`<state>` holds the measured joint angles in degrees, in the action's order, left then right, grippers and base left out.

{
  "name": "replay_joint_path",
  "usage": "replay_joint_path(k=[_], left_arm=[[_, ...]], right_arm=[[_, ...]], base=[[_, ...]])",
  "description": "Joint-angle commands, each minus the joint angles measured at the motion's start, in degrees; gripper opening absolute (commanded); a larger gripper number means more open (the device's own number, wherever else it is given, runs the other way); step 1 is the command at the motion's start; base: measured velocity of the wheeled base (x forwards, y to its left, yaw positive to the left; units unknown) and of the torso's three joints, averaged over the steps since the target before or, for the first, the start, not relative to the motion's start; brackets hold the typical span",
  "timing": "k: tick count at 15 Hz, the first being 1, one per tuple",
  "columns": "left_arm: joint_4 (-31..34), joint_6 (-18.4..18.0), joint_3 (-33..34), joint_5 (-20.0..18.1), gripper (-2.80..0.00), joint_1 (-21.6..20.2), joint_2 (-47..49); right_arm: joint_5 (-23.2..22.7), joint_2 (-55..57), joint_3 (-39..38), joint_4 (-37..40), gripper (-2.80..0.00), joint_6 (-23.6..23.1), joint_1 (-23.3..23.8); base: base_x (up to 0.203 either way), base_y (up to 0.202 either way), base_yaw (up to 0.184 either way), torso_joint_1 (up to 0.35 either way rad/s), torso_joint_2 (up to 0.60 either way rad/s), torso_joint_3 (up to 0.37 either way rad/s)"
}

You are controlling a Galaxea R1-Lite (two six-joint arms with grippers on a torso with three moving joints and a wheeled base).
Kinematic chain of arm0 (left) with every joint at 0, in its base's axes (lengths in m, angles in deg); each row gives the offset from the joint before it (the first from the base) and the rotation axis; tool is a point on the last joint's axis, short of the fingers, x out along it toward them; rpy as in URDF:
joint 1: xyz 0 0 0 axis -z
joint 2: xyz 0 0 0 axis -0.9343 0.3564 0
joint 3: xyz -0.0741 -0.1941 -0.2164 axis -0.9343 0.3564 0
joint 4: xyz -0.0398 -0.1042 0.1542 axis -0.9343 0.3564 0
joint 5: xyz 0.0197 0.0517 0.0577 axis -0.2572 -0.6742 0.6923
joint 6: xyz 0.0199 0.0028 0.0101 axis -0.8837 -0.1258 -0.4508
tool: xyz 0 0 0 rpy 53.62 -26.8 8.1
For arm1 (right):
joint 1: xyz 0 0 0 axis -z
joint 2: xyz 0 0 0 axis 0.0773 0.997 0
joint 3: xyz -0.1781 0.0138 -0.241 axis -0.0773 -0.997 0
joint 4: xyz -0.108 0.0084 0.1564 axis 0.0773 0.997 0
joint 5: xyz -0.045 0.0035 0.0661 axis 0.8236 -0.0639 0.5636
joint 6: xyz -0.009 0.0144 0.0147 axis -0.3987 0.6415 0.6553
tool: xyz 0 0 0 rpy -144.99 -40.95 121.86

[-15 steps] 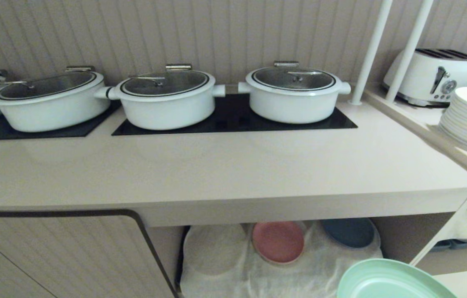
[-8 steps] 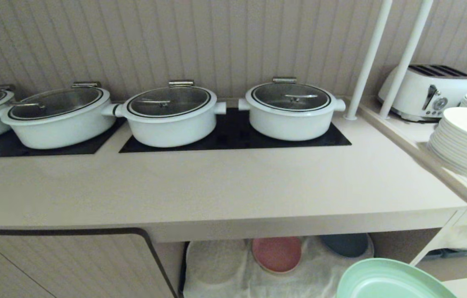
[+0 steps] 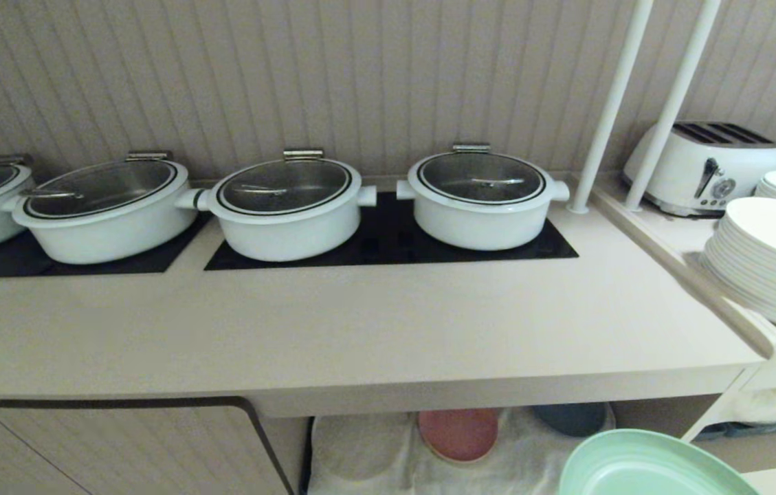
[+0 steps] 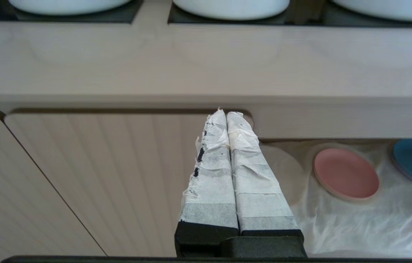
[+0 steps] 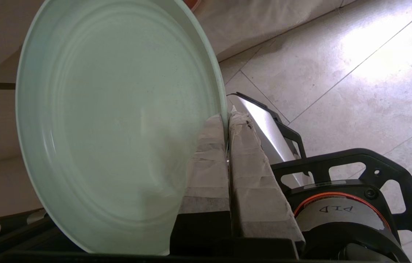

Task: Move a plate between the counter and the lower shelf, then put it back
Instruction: Put the plate

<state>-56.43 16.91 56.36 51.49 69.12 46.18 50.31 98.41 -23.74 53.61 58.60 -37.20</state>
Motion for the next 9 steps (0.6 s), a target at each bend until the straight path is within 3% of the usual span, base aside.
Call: replay_joint_path(k=[1, 5, 9], left_arm=[[0.01, 0.04, 0.0, 0.02, -2.8, 0.0, -0.02], [0.01, 0.04, 0.0, 0.02, -2.8, 0.0, -0.02], [0.01, 0.04, 0.0, 0.02, -2.8, 0.0, -0.02]], right_arm=[[0.02, 0.05, 0.03, 0.2, -2.8, 0.34, -0.01], [0.11, 0.05, -0.06, 0.29, -2.8, 0.25, 0.07], [0.2, 0.05, 1.23, 0.38, -2.8, 0.34, -0.01]], base=[[0.0, 0.0, 0.0, 0.16, -0.31, -0.16], [0.0, 0.0, 0.0, 0.139, -0.29, -0.14], [0.0, 0.0, 0.0, 0.0, 0.0, 0.0]])
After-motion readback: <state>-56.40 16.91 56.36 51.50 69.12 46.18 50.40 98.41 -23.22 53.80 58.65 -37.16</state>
